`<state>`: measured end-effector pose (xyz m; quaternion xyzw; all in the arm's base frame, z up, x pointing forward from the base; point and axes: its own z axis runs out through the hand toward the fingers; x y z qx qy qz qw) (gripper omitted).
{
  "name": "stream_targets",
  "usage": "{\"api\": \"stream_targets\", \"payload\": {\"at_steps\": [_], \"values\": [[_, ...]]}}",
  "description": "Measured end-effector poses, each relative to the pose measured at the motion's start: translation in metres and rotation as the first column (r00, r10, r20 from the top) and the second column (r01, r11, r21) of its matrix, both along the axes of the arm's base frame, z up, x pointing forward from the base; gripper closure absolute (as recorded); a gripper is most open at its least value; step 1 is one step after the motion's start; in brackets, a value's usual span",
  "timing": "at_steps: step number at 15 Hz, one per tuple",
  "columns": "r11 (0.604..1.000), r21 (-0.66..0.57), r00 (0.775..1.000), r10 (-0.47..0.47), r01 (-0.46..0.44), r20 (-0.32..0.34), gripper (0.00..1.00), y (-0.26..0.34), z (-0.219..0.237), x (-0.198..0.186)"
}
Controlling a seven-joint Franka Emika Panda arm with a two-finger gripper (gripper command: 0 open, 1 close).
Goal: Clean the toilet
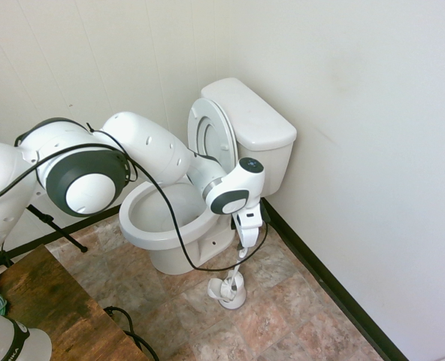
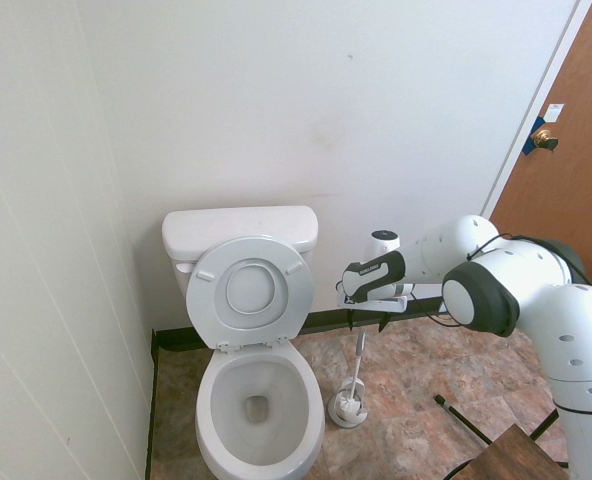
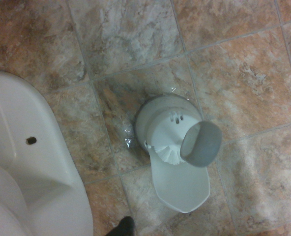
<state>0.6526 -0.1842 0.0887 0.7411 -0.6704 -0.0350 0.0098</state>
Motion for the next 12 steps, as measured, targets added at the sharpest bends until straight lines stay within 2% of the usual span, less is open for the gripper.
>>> {"api": "stream_targets", "payload": {"at_steps": [6,12], "values": [[0.999,0.015,0.999,-0.031,0.031,-0.007,0.00,-0.009,-0.022,0.009],[0.993,0.007,0.993,-0.117,0.117,-0.034,0.00,-0.014,-0.053,0.010]]}}
